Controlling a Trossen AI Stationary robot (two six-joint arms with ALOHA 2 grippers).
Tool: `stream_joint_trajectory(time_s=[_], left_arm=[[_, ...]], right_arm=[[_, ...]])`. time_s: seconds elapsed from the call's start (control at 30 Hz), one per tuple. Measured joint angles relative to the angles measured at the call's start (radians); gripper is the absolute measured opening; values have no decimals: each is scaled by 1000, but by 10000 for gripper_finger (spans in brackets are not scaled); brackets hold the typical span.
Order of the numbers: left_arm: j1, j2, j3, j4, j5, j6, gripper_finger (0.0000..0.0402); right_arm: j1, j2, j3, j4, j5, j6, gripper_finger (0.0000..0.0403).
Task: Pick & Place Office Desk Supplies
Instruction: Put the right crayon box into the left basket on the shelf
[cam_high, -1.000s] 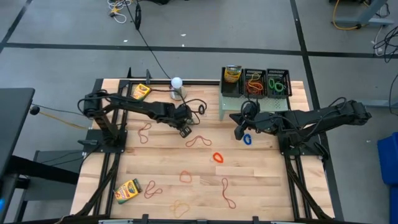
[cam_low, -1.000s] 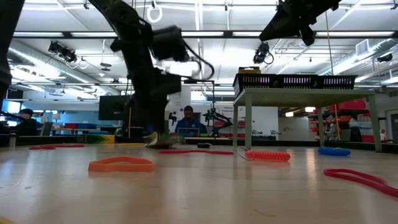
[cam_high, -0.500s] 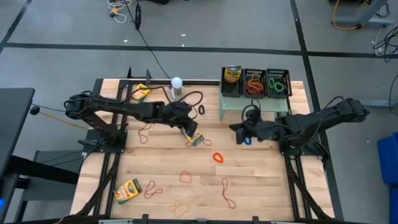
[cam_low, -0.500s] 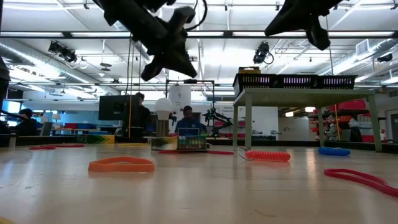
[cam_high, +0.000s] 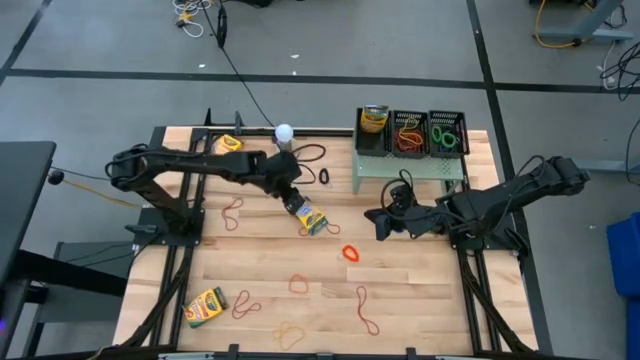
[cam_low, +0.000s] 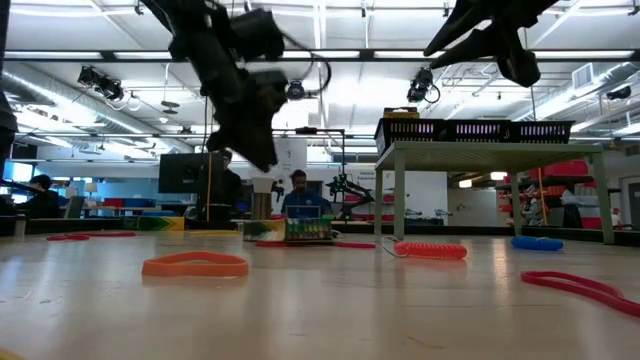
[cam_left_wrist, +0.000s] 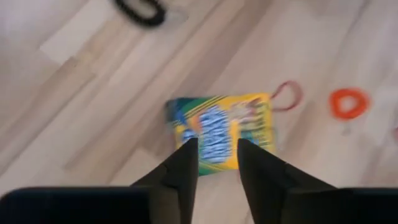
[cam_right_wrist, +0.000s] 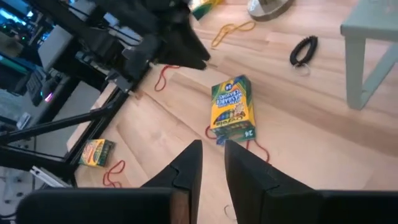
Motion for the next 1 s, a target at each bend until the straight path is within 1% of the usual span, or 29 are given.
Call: stream_joint_trajectory(time_s=[0.07,0.17,0.23,0.33,0.47,0.63,0.7,0.77,0.87,1.0], left_arm=[[33,36,0,-3,44,36,136],[55,95,0,-1,81,78,153],[55,135,0,1,78,102,162],[55,175,-1,1,41,115,176],[62,213,-1,23,70,112,191],[62,242,0,48,71,140,190],[62,249,1,59,100,154,175],[63,250,1,66,145,166,149],[62,250,0,67,193,159,96],[63,250,0,70,218,154,22]], right_arm=[[-1,0,0,13,0,-20,77],[0,0,0,30,0,-44,78],[0,0,0,37,0,-58,78],[-1,0,0,37,1,-58,78],[0,0,0,37,1,-61,78],[-1,-1,0,38,7,-70,78],[0,-1,0,39,7,-77,78],[0,-1,0,40,7,-81,78],[-1,-1,0,41,6,-81,78],[0,-1,-1,30,-11,-74,78]])
